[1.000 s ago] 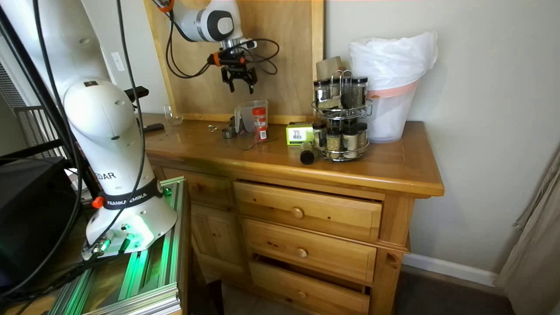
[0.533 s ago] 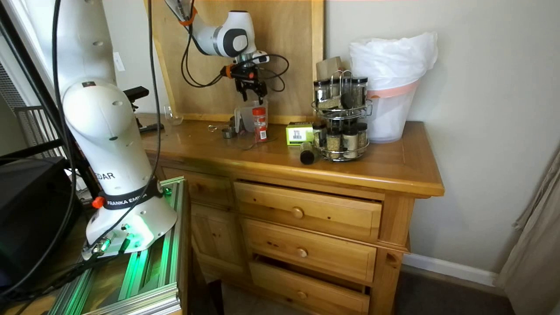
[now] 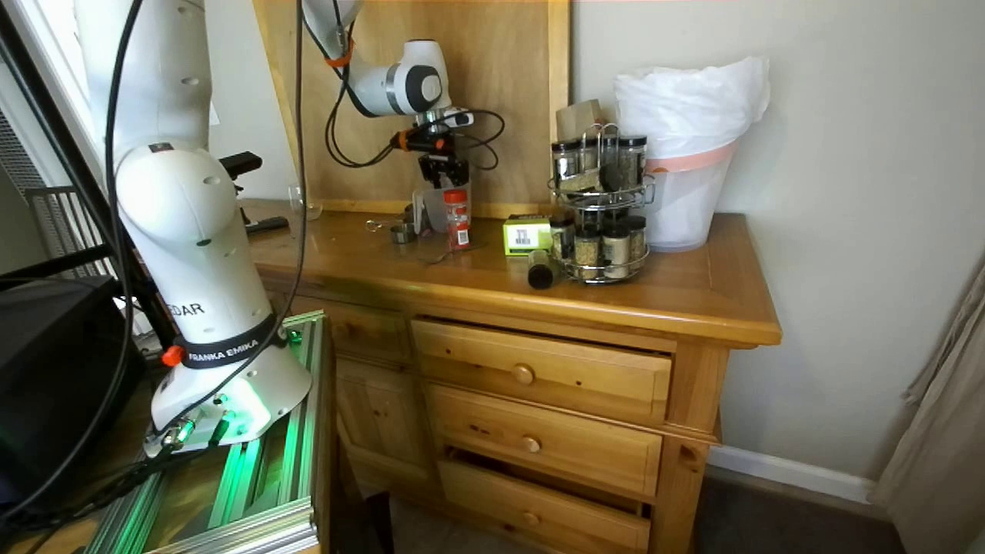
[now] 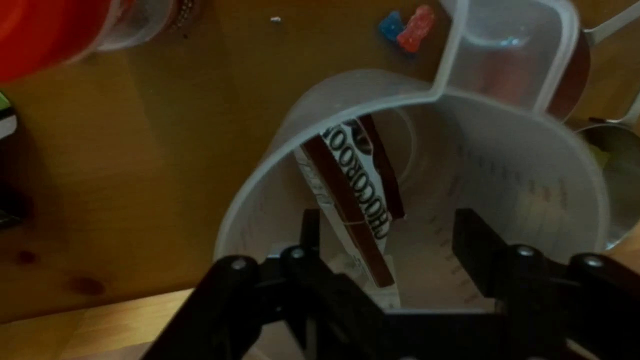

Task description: Take the pack out of the jar

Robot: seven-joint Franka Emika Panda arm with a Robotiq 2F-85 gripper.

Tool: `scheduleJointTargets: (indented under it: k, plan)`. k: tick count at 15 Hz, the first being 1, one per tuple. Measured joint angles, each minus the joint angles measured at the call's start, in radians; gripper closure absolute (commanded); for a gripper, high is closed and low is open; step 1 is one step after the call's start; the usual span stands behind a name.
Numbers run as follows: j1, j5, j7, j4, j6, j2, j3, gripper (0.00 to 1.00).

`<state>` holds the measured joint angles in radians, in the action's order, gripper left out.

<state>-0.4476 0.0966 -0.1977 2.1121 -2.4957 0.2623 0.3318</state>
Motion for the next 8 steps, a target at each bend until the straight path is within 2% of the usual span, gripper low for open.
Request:
scheduleJointTargets:
  k: [5,7,8]
  plan:
    - [-0.047,0.100,-0.104,-0.057,0.086,0.047,-0.030,0.29]
    - [-0.064,0.126,-0.130,-0.081,0.118,0.069,-0.036,0.51]
    - [-0.071,0.133,-0.137,-0.092,0.136,0.080,-0.039,0.57]
